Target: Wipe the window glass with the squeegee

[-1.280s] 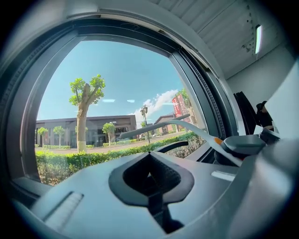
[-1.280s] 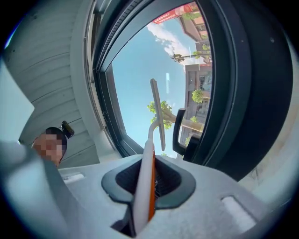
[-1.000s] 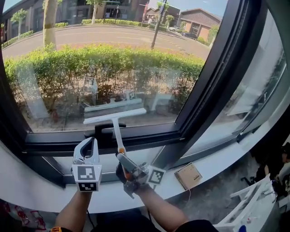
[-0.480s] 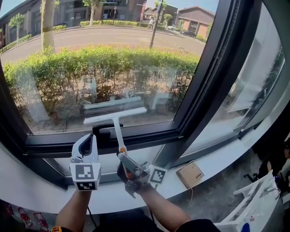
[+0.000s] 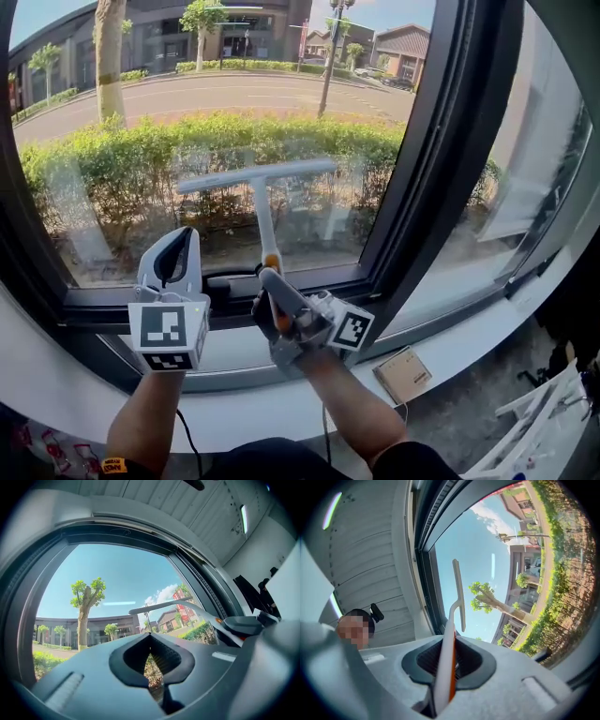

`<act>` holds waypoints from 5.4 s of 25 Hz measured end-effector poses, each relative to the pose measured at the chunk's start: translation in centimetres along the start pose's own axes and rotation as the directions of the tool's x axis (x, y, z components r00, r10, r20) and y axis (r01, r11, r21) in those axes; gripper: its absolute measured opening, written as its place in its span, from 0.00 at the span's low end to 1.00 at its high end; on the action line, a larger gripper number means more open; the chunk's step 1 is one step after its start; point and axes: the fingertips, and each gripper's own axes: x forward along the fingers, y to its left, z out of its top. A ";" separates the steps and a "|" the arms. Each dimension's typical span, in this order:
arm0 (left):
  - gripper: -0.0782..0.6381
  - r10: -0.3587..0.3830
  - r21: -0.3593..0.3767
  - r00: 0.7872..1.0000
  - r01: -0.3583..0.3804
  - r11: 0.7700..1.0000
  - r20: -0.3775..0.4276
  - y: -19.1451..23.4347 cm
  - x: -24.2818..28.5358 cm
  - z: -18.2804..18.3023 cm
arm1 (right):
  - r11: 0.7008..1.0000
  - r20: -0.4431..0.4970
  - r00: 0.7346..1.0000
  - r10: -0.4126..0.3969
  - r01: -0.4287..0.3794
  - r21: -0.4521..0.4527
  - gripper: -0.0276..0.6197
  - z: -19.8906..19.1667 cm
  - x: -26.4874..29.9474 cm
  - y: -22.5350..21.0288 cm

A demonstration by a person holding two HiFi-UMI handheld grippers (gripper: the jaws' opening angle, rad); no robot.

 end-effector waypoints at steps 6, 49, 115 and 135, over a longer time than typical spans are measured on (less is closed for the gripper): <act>0.13 0.031 0.043 0.993 -0.036 0.998 0.117 -0.2 1.7 6.5 | 0.992 -0.010 0.994 0.106 -0.107 -0.073 0.11 5.6 4.0 2.7; 0.13 0.061 -0.080 0.982 -0.076 0.994 -0.180 -8.6 0.8 -11.0 | 0.982 -0.044 0.990 -0.136 0.140 0.128 0.12 -1.2 -11.6 -5.0; 0.13 -0.065 -0.064 0.987 0.056 0.996 -0.145 -16.2 1.1 -10.5 | 0.966 0.070 0.980 -0.184 0.167 0.197 0.11 1.6 -18.2 -5.3; 0.13 -0.086 -0.124 0.962 0.055 0.991 -0.258 -19.5 -0.8 -15.7 | 0.939 0.029 0.960 -0.278 0.265 0.219 0.11 -1.6 -22.8 -6.6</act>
